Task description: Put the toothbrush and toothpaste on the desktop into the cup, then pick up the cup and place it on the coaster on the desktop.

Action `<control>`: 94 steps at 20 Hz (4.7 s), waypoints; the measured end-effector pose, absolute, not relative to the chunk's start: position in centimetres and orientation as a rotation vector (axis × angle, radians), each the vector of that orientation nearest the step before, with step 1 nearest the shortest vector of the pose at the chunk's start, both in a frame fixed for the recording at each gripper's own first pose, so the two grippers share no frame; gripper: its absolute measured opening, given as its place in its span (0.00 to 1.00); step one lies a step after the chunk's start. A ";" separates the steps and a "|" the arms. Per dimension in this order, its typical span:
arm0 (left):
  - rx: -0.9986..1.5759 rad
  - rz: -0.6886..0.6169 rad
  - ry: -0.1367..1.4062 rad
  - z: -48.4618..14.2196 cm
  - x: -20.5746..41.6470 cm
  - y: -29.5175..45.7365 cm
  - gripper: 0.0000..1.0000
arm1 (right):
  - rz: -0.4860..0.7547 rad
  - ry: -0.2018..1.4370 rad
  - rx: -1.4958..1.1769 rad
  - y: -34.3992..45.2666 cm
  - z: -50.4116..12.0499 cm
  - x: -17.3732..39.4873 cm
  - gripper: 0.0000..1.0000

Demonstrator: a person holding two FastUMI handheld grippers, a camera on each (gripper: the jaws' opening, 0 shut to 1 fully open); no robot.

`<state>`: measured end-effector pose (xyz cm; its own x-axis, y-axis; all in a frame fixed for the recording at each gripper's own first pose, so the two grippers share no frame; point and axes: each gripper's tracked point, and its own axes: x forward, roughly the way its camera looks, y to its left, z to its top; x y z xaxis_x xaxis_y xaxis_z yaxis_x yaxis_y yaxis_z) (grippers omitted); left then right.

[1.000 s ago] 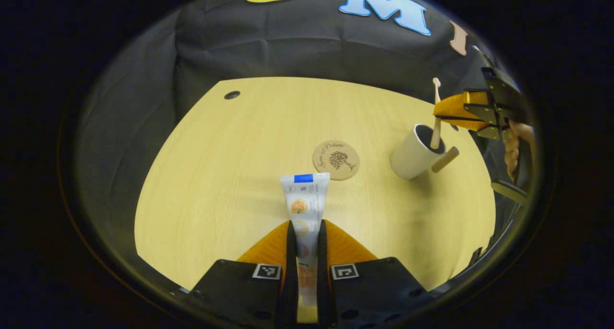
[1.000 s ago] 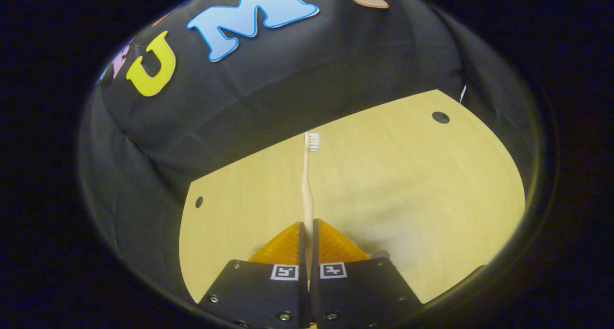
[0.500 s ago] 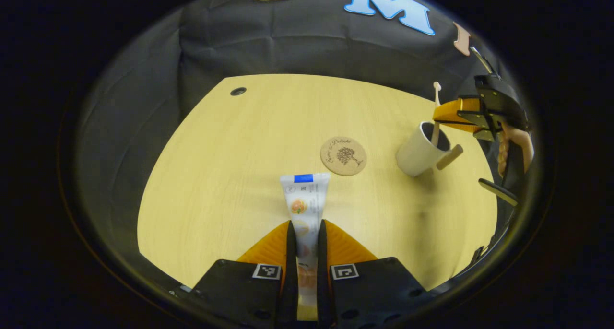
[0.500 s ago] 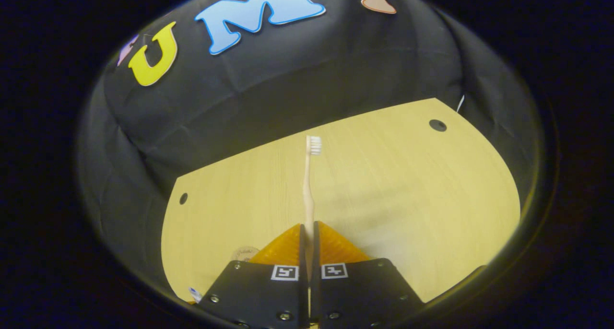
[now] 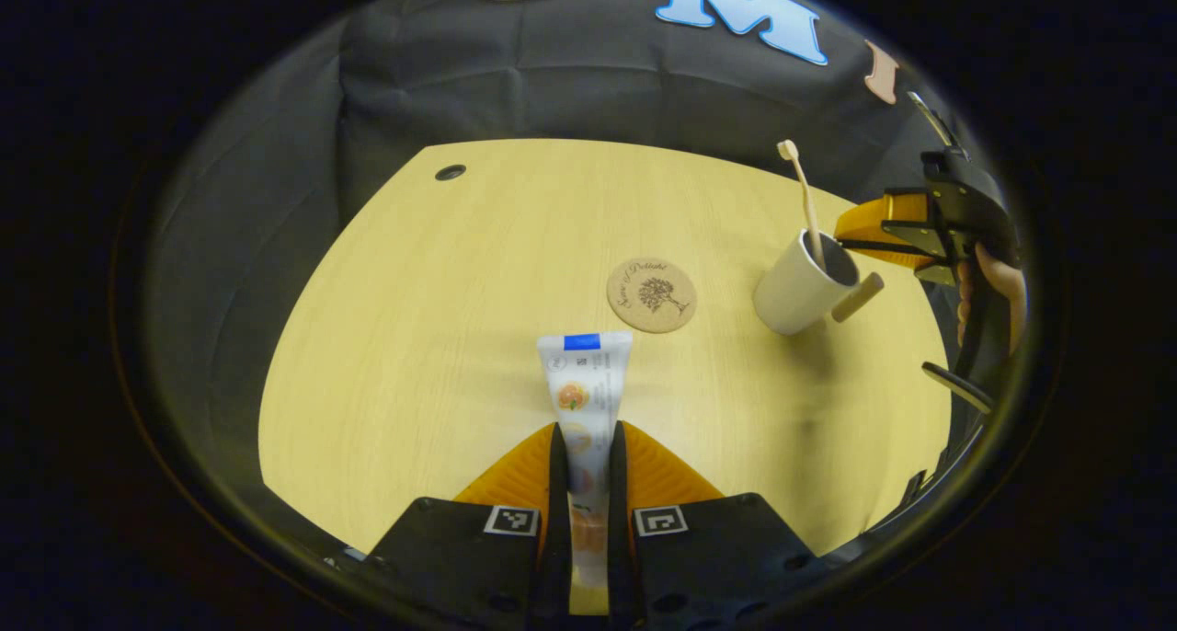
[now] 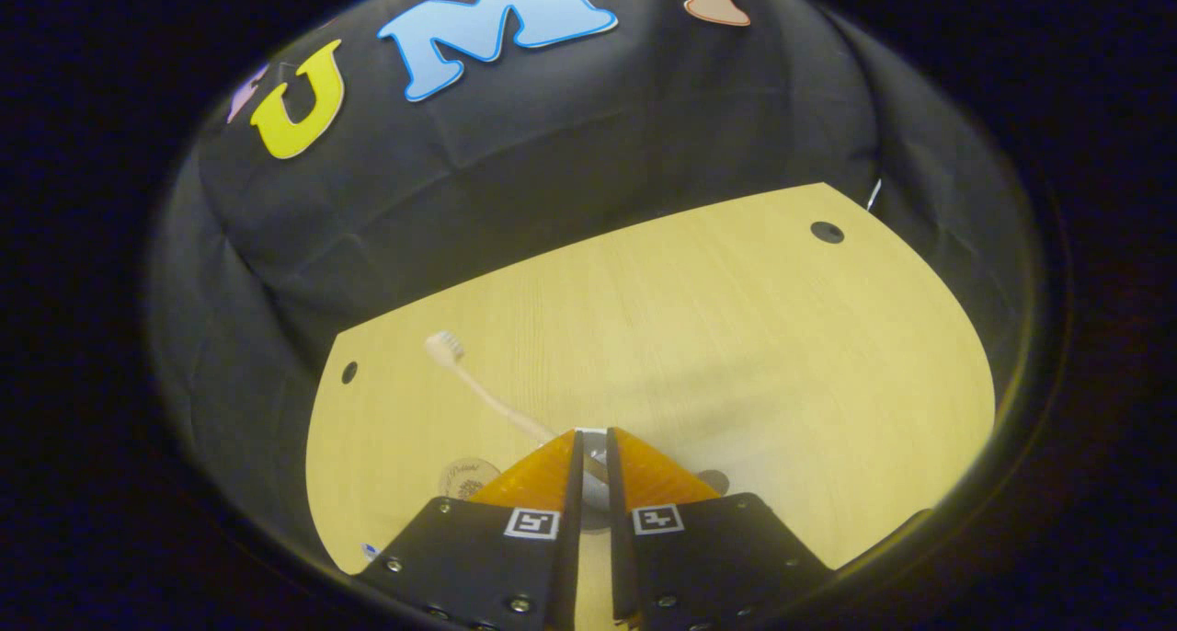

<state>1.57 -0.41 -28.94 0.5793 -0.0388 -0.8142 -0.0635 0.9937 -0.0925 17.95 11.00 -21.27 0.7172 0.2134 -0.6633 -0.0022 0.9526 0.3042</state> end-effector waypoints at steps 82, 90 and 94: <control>-0.036 -0.223 0.293 -13.0 19.0 -20.9 0.48 | -0.152 0.785 0.454 -12.8 -24.6 7.8 0.15; -0.060 -0.138 0.300 -12.8 16.6 -16.0 0.49 | -0.091 0.801 0.423 -10.6 -24.9 8.2 0.15; -0.052 -0.111 0.324 -13.5 14.6 -13.7 0.48 | -0.003 0.817 0.339 -8.3 -24.5 9.1 0.15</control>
<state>14.63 -13.70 -13.51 0.9419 -0.1171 -0.3149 0.1004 0.9926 -0.0688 9.07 -8.27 -24.49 0.6878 0.1274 -0.7147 0.1320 0.9461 0.2956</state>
